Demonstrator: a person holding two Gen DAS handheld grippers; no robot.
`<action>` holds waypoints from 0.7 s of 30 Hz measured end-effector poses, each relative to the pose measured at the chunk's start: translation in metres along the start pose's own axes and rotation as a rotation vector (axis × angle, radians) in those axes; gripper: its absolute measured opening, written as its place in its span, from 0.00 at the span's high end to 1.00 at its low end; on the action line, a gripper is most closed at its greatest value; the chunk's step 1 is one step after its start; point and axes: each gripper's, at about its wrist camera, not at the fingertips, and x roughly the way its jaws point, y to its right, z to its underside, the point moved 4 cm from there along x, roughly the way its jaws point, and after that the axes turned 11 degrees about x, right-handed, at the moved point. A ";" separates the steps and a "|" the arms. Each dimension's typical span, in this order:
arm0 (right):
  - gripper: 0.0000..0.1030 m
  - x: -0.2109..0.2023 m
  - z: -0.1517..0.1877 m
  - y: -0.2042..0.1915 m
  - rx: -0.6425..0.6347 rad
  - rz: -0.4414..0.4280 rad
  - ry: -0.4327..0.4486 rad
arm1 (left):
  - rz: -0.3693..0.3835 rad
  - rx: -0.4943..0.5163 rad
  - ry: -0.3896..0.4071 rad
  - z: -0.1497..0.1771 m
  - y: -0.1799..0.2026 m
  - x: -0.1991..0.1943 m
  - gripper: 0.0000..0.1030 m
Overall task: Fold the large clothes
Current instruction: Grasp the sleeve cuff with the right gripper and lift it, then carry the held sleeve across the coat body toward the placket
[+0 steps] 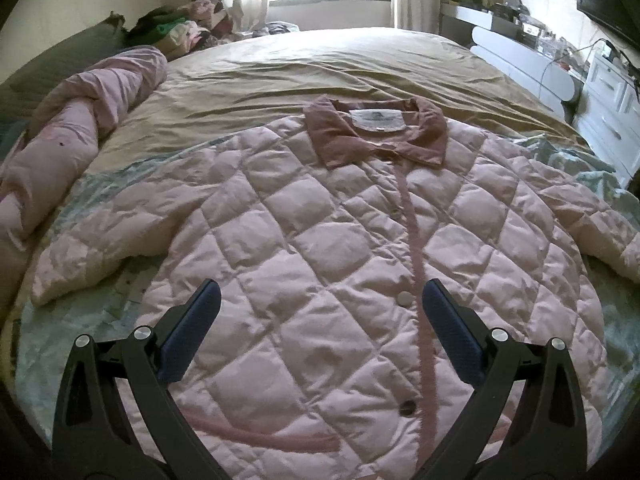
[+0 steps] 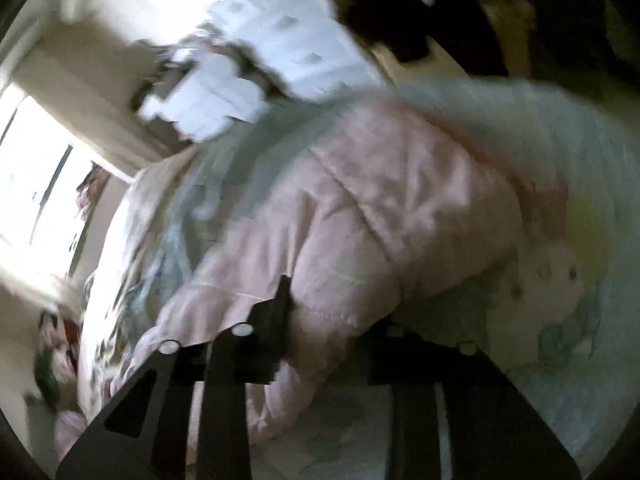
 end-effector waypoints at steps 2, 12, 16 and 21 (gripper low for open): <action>0.81 -0.017 -0.001 -0.028 -0.089 -0.042 0.033 | -0.009 -0.008 0.006 -0.001 -0.007 -0.004 0.08; 0.83 -0.093 0.022 -0.147 -0.387 -0.225 0.107 | -0.032 -0.053 0.036 -0.009 -0.037 -0.025 0.08; 0.84 -0.117 0.048 -0.196 -0.488 -0.280 0.114 | -0.026 -0.054 0.044 -0.009 -0.044 -0.029 0.08; 0.84 -0.137 0.086 -0.253 -0.605 -0.343 0.127 | -0.015 -0.059 0.043 -0.008 -0.058 -0.028 0.08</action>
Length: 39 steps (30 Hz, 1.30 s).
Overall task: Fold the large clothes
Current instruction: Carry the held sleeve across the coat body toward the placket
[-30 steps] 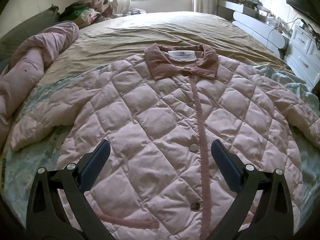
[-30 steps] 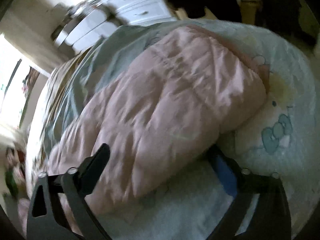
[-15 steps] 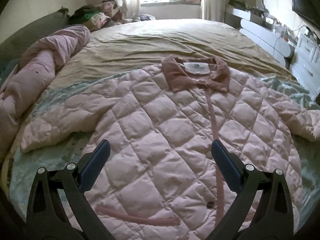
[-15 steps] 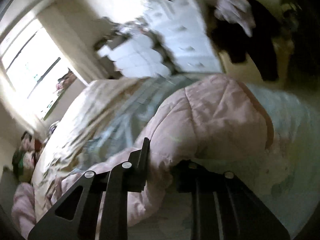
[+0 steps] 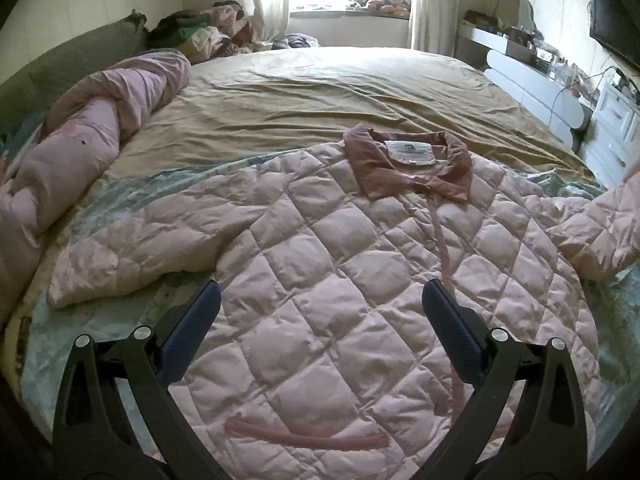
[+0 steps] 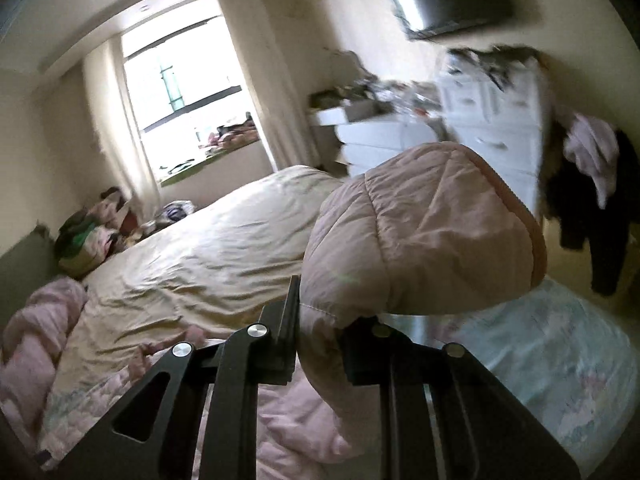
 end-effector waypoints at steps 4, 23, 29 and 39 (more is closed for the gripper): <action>0.85 0.010 0.006 -0.048 -0.058 -0.040 -0.008 | -0.009 -0.001 0.010 0.001 -0.016 0.000 0.08; 0.85 0.060 0.120 -0.221 -0.285 -0.163 -0.121 | 0.002 -0.056 -0.002 0.009 -0.084 0.021 0.08; 0.85 0.080 0.172 -0.257 -0.344 -0.198 -0.183 | 0.003 -0.084 -0.005 0.012 -0.099 0.030 0.08; 0.85 0.123 0.268 -0.279 -0.433 -0.199 -0.340 | 0.056 -0.189 -0.005 0.023 -0.123 0.050 0.08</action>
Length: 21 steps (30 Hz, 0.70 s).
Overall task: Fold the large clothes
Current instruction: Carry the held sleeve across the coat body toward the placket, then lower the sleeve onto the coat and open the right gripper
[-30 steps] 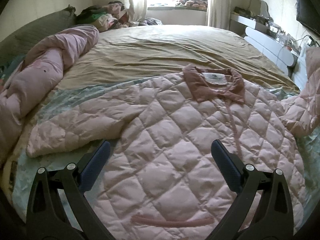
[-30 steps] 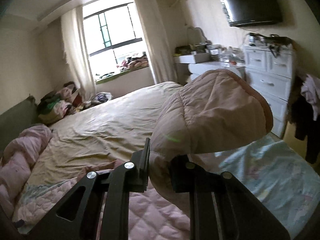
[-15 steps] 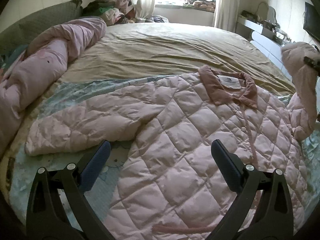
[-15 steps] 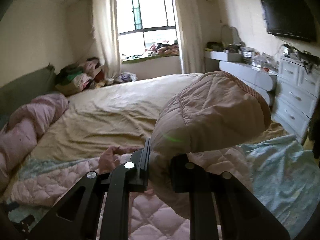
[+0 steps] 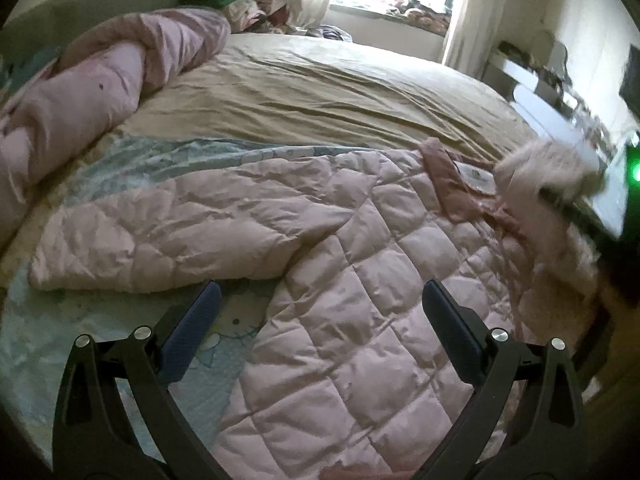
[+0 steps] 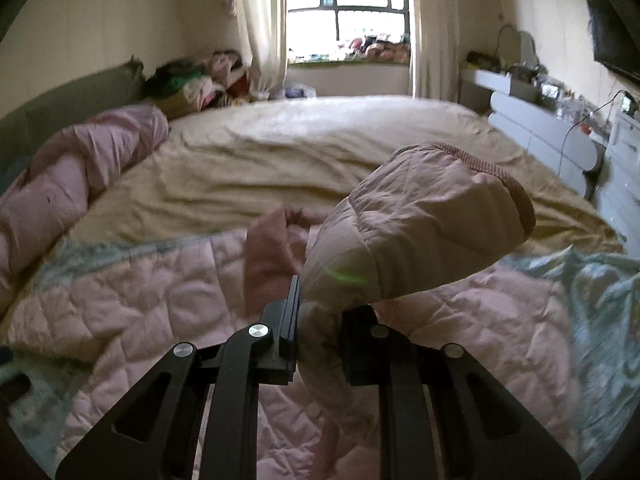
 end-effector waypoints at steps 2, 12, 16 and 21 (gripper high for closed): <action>0.82 0.015 0.017 -0.001 0.002 0.004 -0.042 | 0.005 -0.016 -0.007 0.000 0.000 0.005 0.08; 0.40 0.012 0.040 0.039 0.355 -0.110 -0.085 | 0.063 -0.067 -0.043 0.014 0.011 0.040 0.08; 0.70 -0.001 0.030 0.012 0.236 -0.149 -0.026 | 0.098 -0.063 -0.064 0.018 0.014 0.047 0.08; 0.69 0.005 0.043 -0.032 0.056 -0.180 -0.065 | 0.145 -0.109 -0.058 0.009 -0.001 0.045 0.08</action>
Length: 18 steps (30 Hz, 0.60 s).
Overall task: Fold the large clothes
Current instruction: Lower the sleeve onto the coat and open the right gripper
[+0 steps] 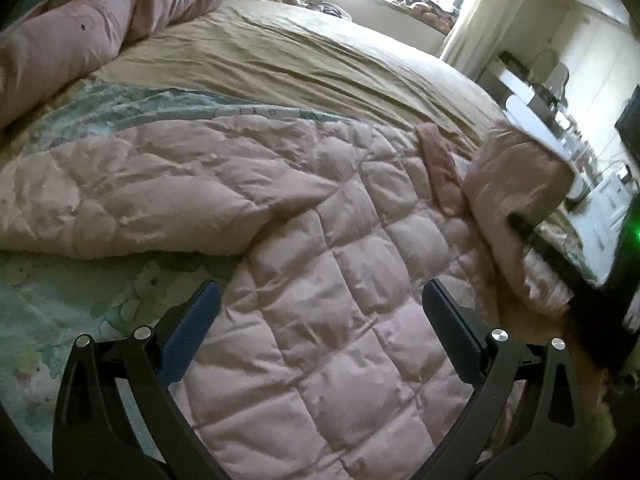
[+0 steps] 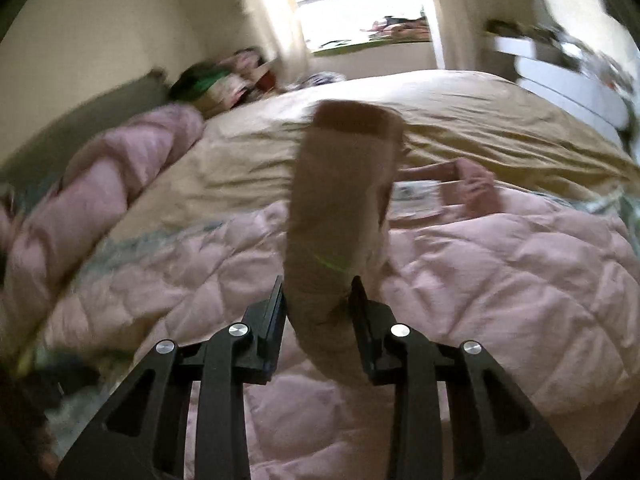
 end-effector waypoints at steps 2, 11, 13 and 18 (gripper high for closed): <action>0.69 0.008 0.009 -0.011 -0.046 -0.010 -0.036 | 0.024 -0.001 -0.008 -0.005 -0.003 0.001 0.08; 0.37 0.027 0.033 -0.027 -0.093 -0.046 -0.156 | 0.091 -0.015 -0.027 -0.029 -0.002 0.018 0.08; 0.29 0.016 0.033 -0.029 -0.071 -0.080 -0.153 | 0.108 0.005 -0.030 -0.033 0.009 0.024 0.08; 0.29 -0.026 0.025 -0.003 -0.091 -0.068 -0.128 | 0.185 0.050 -0.063 -0.039 0.045 0.049 0.08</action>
